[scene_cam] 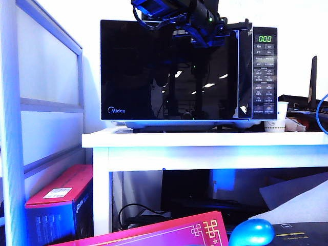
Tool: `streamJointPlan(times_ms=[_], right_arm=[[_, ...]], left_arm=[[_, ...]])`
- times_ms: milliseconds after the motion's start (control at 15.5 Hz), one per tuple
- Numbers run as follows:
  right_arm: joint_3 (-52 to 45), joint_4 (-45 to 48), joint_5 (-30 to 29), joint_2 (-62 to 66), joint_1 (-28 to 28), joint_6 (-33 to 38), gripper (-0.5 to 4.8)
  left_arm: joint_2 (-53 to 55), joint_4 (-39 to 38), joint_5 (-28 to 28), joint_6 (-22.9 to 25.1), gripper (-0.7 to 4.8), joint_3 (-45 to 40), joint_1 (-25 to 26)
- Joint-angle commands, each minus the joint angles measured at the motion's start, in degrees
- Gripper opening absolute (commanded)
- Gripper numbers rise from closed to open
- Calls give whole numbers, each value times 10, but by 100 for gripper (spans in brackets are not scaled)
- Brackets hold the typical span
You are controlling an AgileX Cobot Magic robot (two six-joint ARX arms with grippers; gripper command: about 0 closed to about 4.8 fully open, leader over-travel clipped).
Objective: Open the microwave door, place the orange inside the microwave, then close the microwave door.
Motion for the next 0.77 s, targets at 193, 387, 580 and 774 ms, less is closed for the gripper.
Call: streamJointPlan(times_ms=[193, 387, 580, 774], right_arm=[[3, 15, -1, -16, 1, -3, 8], [3, 24, 1, -23, 1, -2, 8], [3, 13, 0, -43, 1, 0, 8], [2, -5, -6, -94, 1, 31, 8]], left_arm=[[-143, -143, 30, 3, 17, 2, -6], [-266, -263, 78, 3, 17, 2, -6], [-459, -389, 82, 1, 17, 2, -6], [-611, -427, 82, 0, 17, 2, -6]])
